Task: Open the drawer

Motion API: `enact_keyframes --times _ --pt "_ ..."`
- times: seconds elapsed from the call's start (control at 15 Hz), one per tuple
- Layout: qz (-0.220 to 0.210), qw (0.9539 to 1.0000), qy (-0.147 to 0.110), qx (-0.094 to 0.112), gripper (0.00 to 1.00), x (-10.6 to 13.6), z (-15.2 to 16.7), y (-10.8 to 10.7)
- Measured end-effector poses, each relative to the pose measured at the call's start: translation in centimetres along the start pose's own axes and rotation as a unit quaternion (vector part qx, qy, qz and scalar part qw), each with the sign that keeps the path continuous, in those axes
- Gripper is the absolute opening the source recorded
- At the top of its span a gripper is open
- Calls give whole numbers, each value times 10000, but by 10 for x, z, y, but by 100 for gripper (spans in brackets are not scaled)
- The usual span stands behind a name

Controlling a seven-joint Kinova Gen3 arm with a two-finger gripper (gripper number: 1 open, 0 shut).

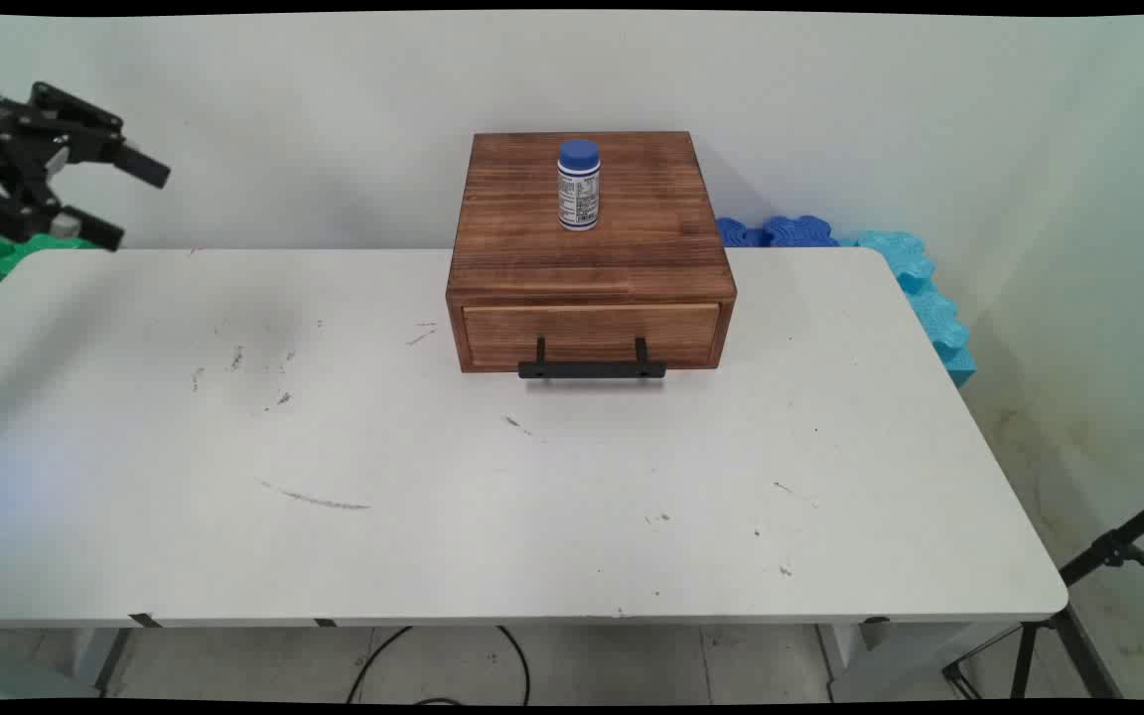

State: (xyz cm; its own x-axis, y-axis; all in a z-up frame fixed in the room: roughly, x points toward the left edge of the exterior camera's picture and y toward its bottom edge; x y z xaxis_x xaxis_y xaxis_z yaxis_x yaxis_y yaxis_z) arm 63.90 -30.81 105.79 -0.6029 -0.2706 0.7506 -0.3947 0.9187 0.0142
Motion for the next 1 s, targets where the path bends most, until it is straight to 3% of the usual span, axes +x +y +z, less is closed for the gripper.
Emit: enact_keyframes --times 0.27,0.73,1.0 --pt "-111 9998 6 183 100 35 29 7" --pt "-170 9994 -156 251 100 105 131 27" --pt "-43 9992 -311 252 100 129 186 36"
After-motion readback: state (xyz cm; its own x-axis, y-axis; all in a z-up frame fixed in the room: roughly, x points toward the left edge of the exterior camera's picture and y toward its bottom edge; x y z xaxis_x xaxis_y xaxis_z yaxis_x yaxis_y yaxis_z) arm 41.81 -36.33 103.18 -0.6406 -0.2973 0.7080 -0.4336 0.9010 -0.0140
